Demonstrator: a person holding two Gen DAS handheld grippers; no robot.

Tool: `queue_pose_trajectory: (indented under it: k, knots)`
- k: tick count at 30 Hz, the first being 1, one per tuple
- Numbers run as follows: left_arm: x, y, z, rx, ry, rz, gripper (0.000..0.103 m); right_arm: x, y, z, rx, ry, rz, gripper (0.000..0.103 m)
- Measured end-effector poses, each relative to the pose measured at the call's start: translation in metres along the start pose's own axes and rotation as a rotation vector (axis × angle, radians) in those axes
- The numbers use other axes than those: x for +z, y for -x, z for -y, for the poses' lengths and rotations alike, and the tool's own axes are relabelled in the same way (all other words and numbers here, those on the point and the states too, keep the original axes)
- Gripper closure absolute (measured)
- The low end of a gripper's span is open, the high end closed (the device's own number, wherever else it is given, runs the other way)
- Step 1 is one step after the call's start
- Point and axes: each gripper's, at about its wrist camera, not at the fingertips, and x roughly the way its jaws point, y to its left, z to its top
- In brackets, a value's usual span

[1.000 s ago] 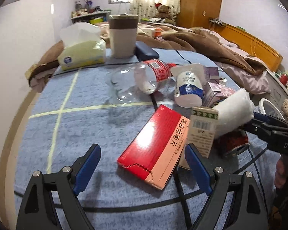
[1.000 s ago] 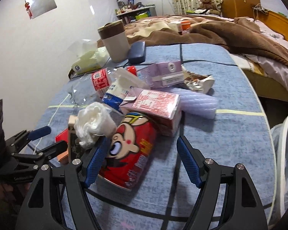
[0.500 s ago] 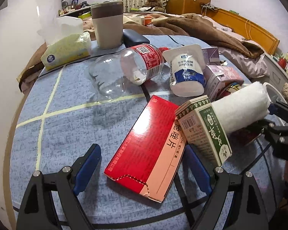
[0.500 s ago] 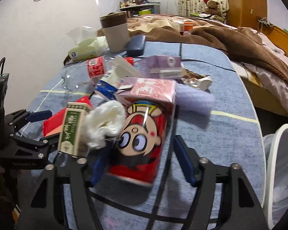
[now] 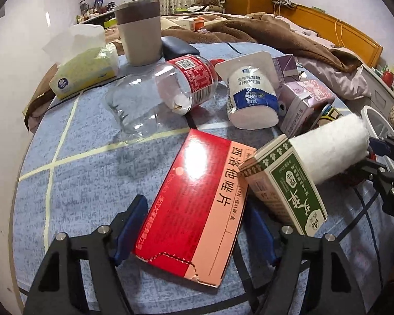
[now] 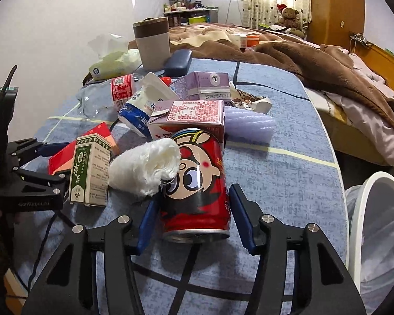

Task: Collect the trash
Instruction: 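Grasp the red medicine box with the left tool while the right tool grasps the red can, then carry the box and can over the wastebasket and release both inside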

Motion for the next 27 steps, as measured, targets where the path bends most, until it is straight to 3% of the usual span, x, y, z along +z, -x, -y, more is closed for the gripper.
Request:
queue_pose_trajectory:
  k: [13,27]
  knots:
    - [-0.021,0.022,-0.010,0.001,0.160,0.058,0.034,-0.013,0.016,0.014,0.013,-0.041,0.040,0.049]
    - [-0.033,0.069,0.004,0.003,0.223,0.160,0.034,-0.023,0.048,0.031,0.030,-0.092,0.123,0.049]
